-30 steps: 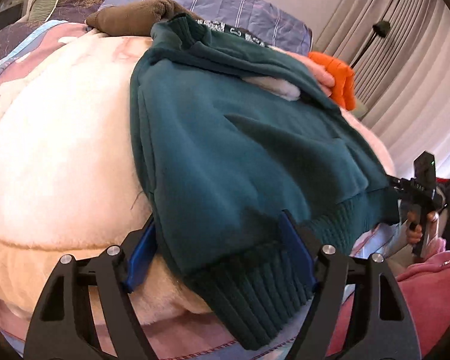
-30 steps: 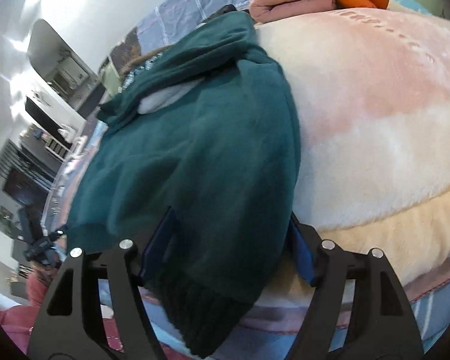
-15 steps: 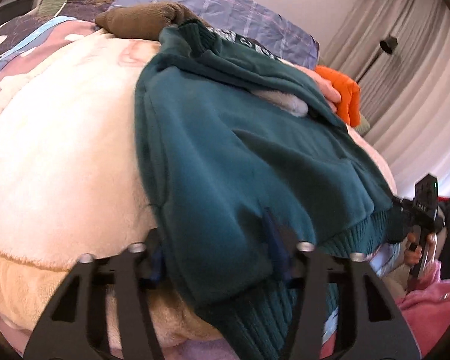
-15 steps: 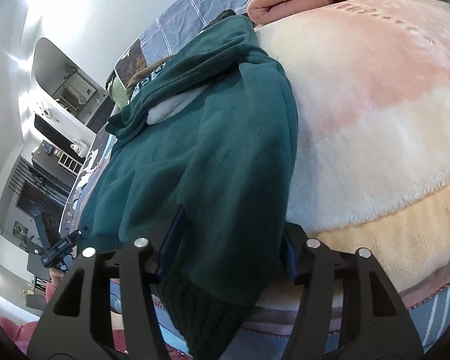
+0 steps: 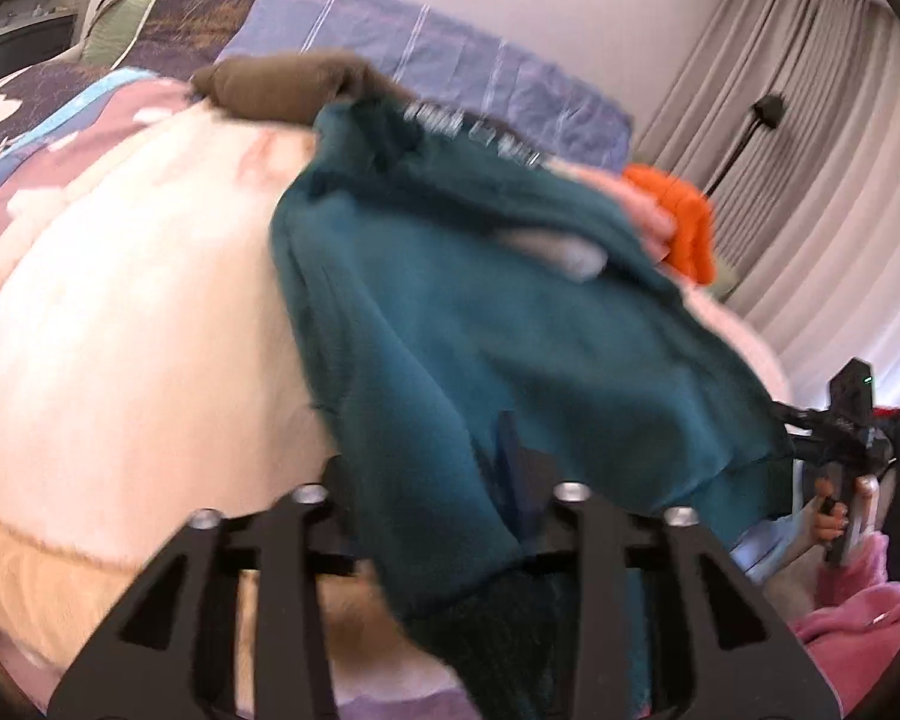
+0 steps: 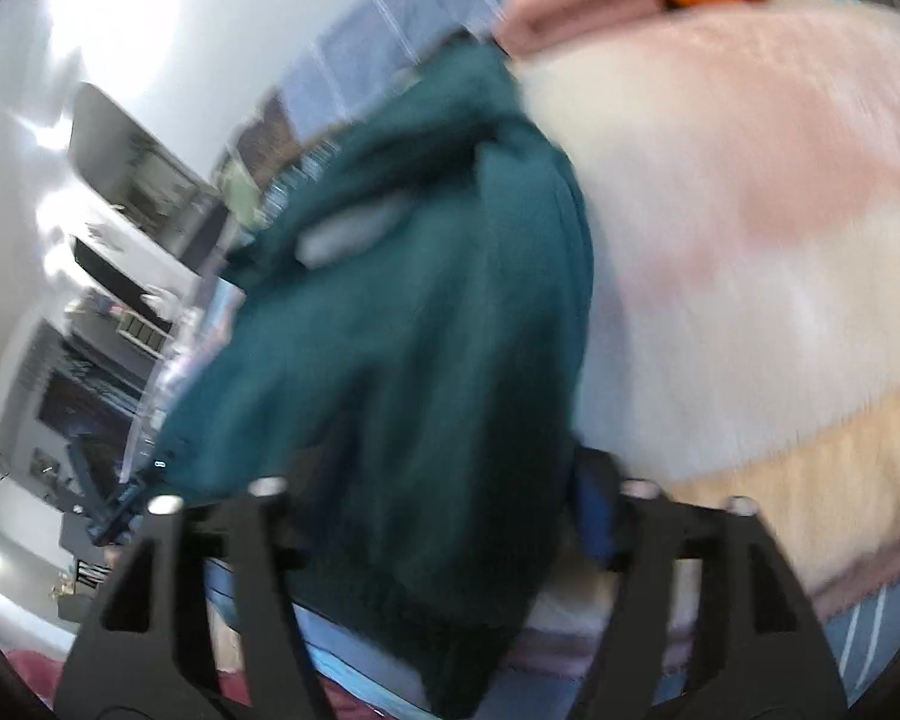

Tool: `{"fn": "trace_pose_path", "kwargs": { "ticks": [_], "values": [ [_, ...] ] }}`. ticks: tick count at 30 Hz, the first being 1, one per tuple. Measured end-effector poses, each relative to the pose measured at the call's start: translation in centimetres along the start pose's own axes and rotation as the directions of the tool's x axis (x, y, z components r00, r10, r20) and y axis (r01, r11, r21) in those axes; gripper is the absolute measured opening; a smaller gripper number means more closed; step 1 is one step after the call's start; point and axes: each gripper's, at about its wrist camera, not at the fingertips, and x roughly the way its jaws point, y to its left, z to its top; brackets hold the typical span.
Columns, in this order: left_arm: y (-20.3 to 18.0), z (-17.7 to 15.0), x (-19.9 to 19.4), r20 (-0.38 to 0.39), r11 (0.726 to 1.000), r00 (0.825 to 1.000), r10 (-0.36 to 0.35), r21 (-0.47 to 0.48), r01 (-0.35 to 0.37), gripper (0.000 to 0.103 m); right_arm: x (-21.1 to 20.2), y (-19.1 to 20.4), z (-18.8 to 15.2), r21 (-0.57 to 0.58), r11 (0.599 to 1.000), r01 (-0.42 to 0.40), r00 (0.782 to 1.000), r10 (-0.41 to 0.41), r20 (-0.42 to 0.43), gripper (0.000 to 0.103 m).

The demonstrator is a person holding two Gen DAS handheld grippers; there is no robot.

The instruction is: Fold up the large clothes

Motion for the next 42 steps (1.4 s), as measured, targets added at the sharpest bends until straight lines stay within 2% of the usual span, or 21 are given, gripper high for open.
{"fn": "trace_pose_path", "kwargs": {
  "ticks": [2,5,7,8,9,10,11,14,17,19,22,26,28,31,36,42],
  "values": [
    [0.7,-0.7,0.5,-0.028,1.000,1.000,0.006,-0.028,-0.007,0.054,0.3,-0.2,-0.8,0.003,1.000,-0.014,1.000,0.014,-0.001,0.070],
    [1.5,-1.0,0.8,-0.021,0.995,0.999,-0.050,-0.082,0.048,0.055,0.3,1.0,-1.1,-0.047,0.998,-0.038,0.999,0.037,-0.016,0.070],
    [1.3,-0.8,1.4,-0.038,0.993,0.996,-0.079,-0.086,0.075,0.058,0.8,1.7,-0.9,-0.078,0.997,-0.020,1.000,0.019,-0.021,0.060],
    [1.1,-0.5,1.8,-0.043,0.994,0.996,-0.076,-0.083,0.072,0.055,1.1,1.8,-0.6,-0.081,0.997,-0.011,1.000,0.009,-0.022,0.040],
    [0.9,0.0,2.0,-0.042,0.991,0.995,-0.096,-0.095,0.091,0.024,1.2,1.8,-0.3,-0.063,0.998,-0.027,1.000,0.026,-0.017,0.027],
    [0.9,0.5,1.8,-0.030,0.986,0.992,-0.120,-0.124,0.116,0.015,0.6,1.7,0.4,-0.022,0.996,-0.089,0.996,0.089,0.010,0.025],
    [0.9,1.5,1.2,0.007,0.976,0.987,-0.158,-0.152,0.157,0.013,-0.3,1.8,0.9,-0.005,0.990,-0.140,0.989,0.140,0.046,0.022],
    [-1.1,4.1,-1.0,0.087,0.981,0.984,-0.157,-0.104,0.166,0.012,-3.8,3.0,3.1,-0.015,0.979,-0.206,0.967,0.206,0.149,0.020],
    [-3.8,7.3,-4.3,0.185,0.984,0.968,-0.168,-0.025,0.176,0.012,-6.9,4.0,5.8,-0.020,0.962,-0.273,0.936,0.271,0.226,0.019],
    [-4.7,8.2,-5.8,0.222,0.982,0.957,-0.185,-0.005,0.191,0.012,-8.1,4.2,6.4,-0.017,0.951,-0.309,0.919,0.303,0.253,0.019],
    [-6.1,7.6,-8.3,0.251,0.976,0.944,-0.213,0.021,0.215,0.012,-11.1,4.2,5.5,-0.046,0.937,-0.346,0.892,0.344,0.295,0.019],
    [-8.6,4.3,-11.9,0.256,0.967,0.933,-0.253,0.083,0.239,0.012,-15.4,3.7,2.2,-0.087,0.933,-0.350,0.874,0.359,0.329,0.019],
    [-9.7,3.5,-12.8,0.246,0.965,0.934,-0.257,0.108,0.238,0.013,-16.6,3.8,1.6,-0.102,0.941,-0.324,0.880,0.339,0.333,0.019],
    [-10.9,3.8,-11.6,0.195,0.973,0.956,-0.221,0.114,0.201,0.013,-15.4,4.0,2.0,-0.079,0.968,-0.238,0.927,0.250,0.278,0.021],
    [-9.0,5.5,-7.6,0.128,0.991,0.983,-0.132,0.010,0.132,0.014,-11.8,3.6,3.7,-0.037,0.979,-0.198,0.943,0.201,0.264,0.021],
    [-6.4,12.0,-3.0,0.120,0.987,0.985,-0.124,-0.084,0.134,0.014,-8.3,4.6,10.3,-0.060,0.987,-0.148,0.940,0.159,0.303,0.022]
  ]
}}
